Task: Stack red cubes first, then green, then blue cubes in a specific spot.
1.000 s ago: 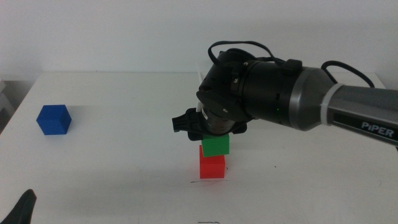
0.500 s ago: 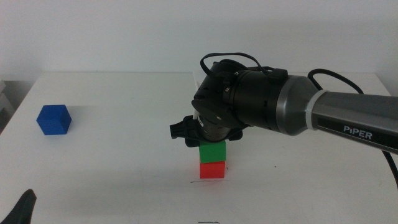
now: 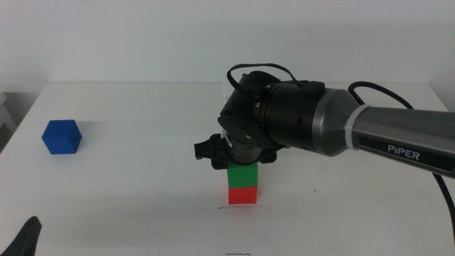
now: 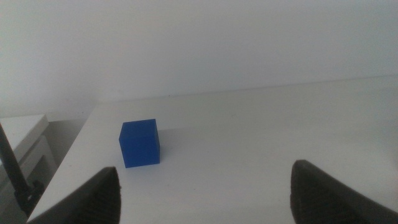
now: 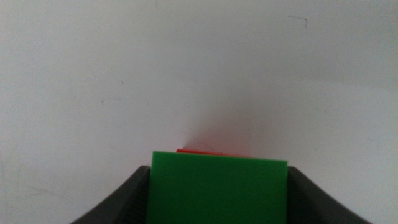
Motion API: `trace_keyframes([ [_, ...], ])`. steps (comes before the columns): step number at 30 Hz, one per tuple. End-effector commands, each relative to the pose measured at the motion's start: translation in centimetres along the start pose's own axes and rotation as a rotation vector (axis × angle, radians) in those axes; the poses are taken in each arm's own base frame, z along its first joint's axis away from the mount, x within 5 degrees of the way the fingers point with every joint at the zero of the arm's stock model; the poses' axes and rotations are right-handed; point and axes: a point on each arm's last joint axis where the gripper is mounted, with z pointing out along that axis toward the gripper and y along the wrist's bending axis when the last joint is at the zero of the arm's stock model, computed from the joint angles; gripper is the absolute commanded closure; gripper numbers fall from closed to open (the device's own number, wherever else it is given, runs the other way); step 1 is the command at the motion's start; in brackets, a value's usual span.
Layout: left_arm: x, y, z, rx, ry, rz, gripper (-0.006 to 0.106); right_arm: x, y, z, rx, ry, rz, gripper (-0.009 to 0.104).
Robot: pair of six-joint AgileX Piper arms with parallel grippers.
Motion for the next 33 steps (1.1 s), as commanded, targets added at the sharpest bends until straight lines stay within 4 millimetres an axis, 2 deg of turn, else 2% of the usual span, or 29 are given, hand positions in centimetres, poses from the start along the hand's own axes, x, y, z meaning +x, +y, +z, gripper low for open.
trace_keyframes([
  [1,-0.9,-0.1,-0.2,0.008,-0.106,-0.011,0.007,-1.6,-0.2,-2.9,-0.043,-0.089,0.012,0.096],
  [18,-0.9,-0.1,-0.2,0.008,-0.106,-0.011,0.007,-1.2,-0.2,-1.9,-0.015,-0.065,0.053,0.095],
  [19,-0.9,-0.1,-0.2,0.008,-0.106,-0.011,0.007,-1.1,-0.1,-1.9,-0.023,-0.053,0.065,0.065],
  [22,-0.9,-0.1,-0.2,0.008,-0.106,-0.011,0.007,-1.0,-0.1,-1.9,-0.028,-0.044,0.073,0.049],
  [28,-0.9,-0.1,-0.2,0.008,-0.106,-0.011,0.007,-1.2,-0.2,-2.7,-0.041,-0.054,0.080,0.022],
  [31,-0.9,-0.1,-0.2,0.008,-0.106,-0.011,0.007,-1.6,-0.5,-4.1,-0.059,-0.076,0.089,0.016],
  [33,-0.9,-0.1,-0.2,0.008,-0.106,-0.011,0.007,-2.0,-1.0,-5.9,-0.071,-0.092,0.106,0.015],
])
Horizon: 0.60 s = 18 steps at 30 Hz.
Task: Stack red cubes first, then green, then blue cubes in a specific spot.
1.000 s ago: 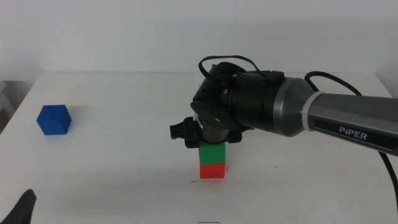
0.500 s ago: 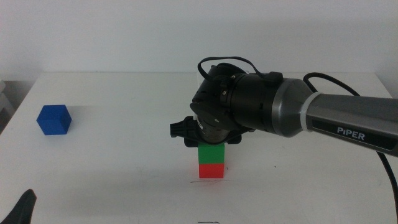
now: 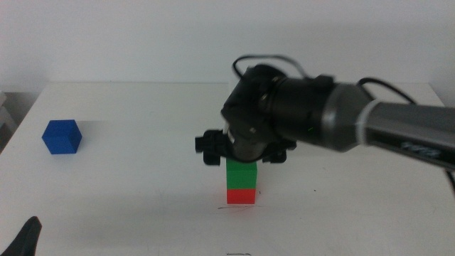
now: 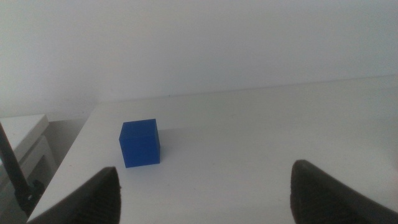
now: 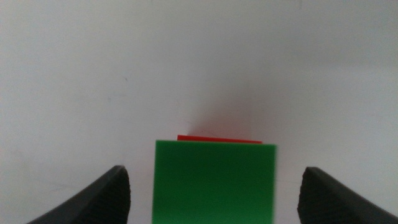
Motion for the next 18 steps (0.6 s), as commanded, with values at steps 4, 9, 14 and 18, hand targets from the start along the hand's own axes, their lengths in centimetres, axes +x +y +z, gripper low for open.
trace_keyframes([
  [4,-0.9,-0.1,-0.2,0.008,-0.106,-0.011,0.007,-2.3,-2.3,-9.7,-0.073,-0.143,-0.028,0.015],
  [9,-0.9,-0.1,-0.2,0.008,-0.106,-0.011,0.007,-2.1,-6.0,-18.2,-0.151,-0.249,-0.196,0.015],
  [14,-0.9,-0.1,-0.2,0.008,-0.106,-0.011,0.007,0.7,-10.8,-24.3,-0.254,-0.355,-0.393,0.016],
  [18,-0.9,-0.1,-0.2,0.008,-0.106,-0.011,0.007,5.1,-15.1,-28.3,-0.392,-0.522,-0.590,0.017],
])
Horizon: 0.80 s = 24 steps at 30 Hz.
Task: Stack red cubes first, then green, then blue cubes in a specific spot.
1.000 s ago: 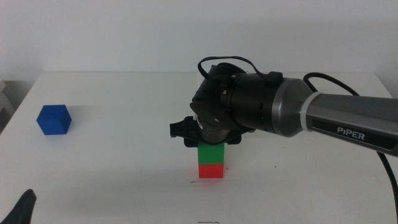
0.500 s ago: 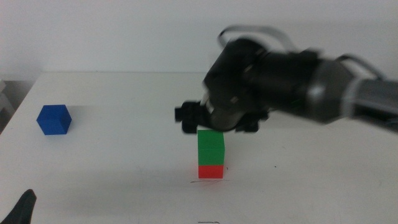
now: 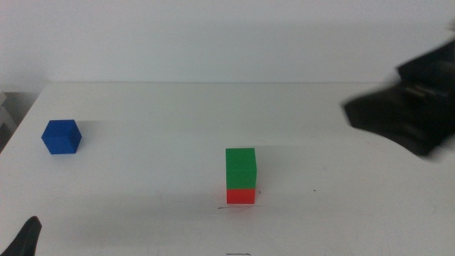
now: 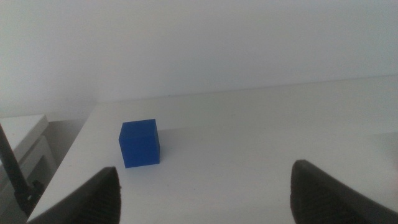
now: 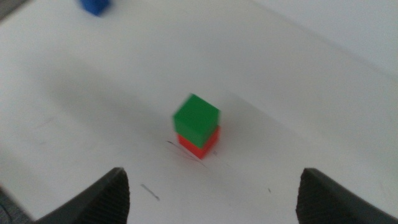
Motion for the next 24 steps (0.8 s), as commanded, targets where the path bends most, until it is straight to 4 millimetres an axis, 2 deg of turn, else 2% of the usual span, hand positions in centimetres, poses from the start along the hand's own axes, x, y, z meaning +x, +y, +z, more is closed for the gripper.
trace_keyframes([
  [1,-0.9,-0.1,-0.2,0.008,-0.106,-0.011,0.007,0.5,-0.1,-3.4,-0.059,-0.190,-0.087,0.017],
  [3,-0.9,-0.1,-0.2,0.008,-0.106,-0.011,0.007,1.7,-0.4,-4.7,-0.064,-0.255,-0.102,0.017],
  [8,-0.9,-0.1,-0.2,0.008,-0.106,-0.011,0.007,3.5,-1.2,-6.2,-0.011,-0.297,-0.112,0.017],
  [24,-0.9,-0.1,-0.2,0.008,-0.106,-0.011,0.007,3.1,-1.1,-6.6,-0.012,-0.370,-0.158,0.017],
])
